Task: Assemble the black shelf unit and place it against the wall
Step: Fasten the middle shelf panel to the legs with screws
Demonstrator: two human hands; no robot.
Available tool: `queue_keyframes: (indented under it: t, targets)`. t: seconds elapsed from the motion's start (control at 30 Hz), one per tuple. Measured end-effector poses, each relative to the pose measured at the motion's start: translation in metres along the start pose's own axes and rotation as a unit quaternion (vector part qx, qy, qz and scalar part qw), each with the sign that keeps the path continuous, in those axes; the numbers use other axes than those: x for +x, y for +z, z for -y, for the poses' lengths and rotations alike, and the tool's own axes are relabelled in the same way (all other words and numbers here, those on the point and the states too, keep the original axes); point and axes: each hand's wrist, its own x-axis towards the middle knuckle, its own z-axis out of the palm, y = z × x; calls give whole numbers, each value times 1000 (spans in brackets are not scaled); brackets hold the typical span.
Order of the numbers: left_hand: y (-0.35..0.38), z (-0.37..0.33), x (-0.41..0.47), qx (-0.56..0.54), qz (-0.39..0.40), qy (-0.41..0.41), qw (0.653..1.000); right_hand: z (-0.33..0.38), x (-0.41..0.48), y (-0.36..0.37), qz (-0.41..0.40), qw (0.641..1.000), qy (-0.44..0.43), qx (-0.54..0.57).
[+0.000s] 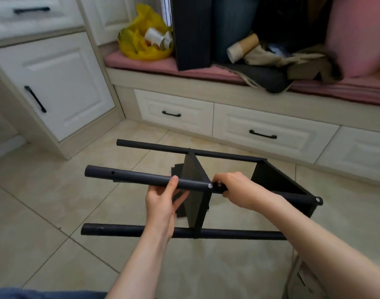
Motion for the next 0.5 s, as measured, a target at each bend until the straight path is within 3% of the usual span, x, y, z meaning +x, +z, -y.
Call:
queue_keyframes:
  t: [0.27,0.5]
  targets:
    - [36,-63,4,138,85,57,985,1,-15,-15,-64,993,6,101]
    - [57,-102,-15,272,156,104,944,8,-29,3,-109,966,1,233]
